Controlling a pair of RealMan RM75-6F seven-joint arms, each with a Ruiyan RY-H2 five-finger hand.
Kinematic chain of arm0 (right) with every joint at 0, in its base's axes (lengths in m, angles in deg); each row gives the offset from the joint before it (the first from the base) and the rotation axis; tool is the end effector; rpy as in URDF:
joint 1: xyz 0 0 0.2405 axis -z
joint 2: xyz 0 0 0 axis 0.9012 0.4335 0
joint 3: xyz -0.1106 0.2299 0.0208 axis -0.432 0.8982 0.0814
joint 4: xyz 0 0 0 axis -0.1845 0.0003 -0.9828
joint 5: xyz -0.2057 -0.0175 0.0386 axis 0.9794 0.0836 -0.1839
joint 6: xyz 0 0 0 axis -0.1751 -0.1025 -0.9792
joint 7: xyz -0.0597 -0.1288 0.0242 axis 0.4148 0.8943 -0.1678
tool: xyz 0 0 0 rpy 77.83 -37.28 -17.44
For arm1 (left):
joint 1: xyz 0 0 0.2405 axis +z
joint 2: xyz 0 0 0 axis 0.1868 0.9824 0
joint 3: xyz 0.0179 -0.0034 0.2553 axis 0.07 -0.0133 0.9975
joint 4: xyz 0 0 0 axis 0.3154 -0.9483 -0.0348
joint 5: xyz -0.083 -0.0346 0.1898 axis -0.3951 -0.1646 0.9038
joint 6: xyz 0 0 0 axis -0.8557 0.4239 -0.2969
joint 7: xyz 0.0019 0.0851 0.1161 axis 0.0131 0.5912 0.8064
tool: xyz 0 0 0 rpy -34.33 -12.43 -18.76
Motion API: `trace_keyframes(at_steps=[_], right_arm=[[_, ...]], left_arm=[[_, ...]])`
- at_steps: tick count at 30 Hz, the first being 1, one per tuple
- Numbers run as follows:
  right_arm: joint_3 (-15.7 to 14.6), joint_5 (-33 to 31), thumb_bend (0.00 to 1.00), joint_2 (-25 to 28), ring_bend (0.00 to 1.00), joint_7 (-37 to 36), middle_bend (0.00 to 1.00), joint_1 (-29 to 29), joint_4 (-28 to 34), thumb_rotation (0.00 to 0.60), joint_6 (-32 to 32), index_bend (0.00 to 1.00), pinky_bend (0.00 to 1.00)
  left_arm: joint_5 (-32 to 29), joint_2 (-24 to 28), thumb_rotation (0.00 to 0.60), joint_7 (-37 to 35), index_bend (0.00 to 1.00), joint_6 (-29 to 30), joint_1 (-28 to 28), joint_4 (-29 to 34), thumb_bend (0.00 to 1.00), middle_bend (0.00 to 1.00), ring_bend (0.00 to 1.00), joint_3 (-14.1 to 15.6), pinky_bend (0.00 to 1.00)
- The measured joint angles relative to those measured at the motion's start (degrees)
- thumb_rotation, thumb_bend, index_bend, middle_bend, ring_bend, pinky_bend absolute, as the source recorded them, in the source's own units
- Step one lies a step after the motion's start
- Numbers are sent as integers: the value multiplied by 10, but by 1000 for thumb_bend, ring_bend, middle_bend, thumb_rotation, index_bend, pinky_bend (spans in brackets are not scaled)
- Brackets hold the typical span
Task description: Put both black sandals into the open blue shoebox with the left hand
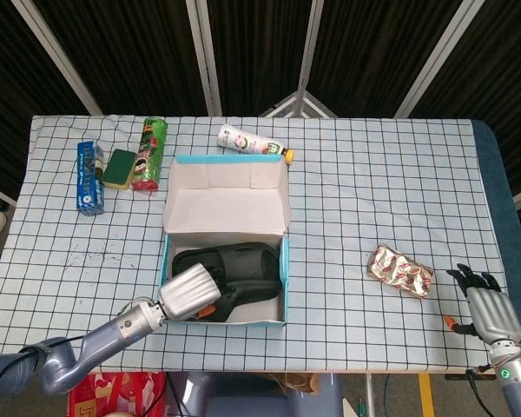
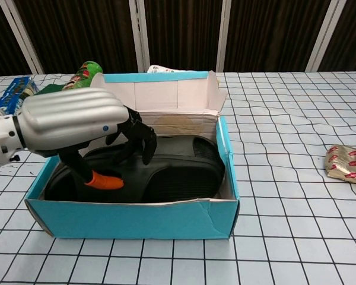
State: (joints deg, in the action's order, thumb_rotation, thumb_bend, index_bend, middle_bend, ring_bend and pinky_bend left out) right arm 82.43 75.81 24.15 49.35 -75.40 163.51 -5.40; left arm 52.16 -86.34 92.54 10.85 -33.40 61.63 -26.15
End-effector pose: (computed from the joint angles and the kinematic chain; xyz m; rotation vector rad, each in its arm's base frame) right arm -0.3413 -0.2011 0.1377 1.4297 -1.1744 0.5731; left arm -0.1143 0.2642 -0.0095 -2.3628 -0.4189 -1.1599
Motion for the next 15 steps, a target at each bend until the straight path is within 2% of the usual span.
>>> trace_keyframes(at_steps=[15], right_arm=[[1,-5,291,0,158,2,85,1,0,600,-1,163,72]], left_arm=[[-10,-23,600,11,461,-21,11,-30,348,679,411,12,566]])
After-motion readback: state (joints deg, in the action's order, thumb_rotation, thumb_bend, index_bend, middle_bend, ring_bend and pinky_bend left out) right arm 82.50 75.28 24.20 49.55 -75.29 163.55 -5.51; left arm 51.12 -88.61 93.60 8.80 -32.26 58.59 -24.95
